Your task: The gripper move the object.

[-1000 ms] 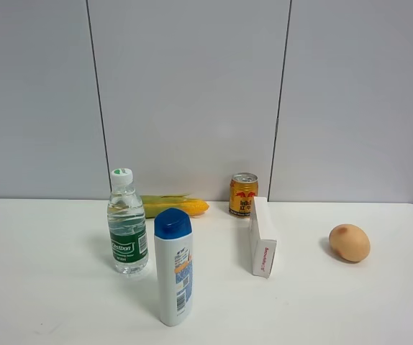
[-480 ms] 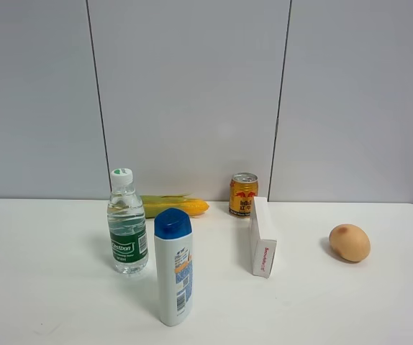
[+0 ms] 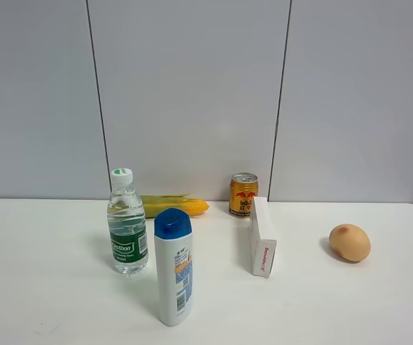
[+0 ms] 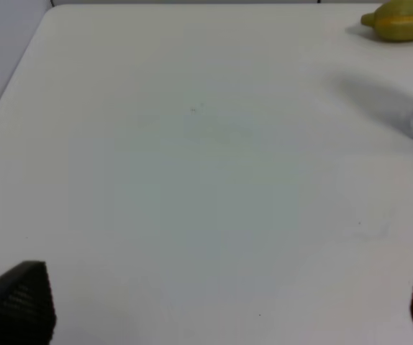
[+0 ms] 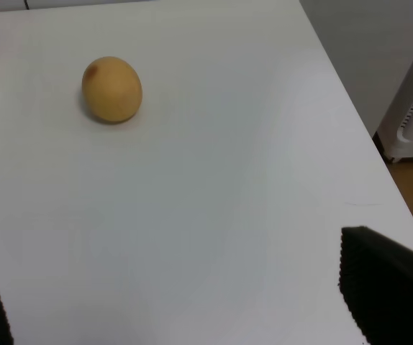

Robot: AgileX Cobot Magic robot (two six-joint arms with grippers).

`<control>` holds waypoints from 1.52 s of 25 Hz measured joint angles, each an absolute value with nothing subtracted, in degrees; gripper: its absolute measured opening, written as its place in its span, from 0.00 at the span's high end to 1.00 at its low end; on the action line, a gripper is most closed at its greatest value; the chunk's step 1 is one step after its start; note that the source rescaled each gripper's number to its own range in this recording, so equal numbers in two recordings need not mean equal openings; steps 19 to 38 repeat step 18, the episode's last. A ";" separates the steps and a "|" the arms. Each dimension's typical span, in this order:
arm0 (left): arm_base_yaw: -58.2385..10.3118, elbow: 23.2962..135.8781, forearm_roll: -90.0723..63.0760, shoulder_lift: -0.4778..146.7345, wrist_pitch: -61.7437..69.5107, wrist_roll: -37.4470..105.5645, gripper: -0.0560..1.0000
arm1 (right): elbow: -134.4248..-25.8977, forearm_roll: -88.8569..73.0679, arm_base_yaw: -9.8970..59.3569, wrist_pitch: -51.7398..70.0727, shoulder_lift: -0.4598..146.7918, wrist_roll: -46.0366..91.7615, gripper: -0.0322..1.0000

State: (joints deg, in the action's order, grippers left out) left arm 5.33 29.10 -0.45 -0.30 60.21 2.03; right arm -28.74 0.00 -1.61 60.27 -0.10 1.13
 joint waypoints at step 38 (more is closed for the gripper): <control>5.33 29.10 -0.45 -0.30 60.21 2.03 0.00 | -28.74 0.00 -1.61 60.27 -0.10 1.13 0.09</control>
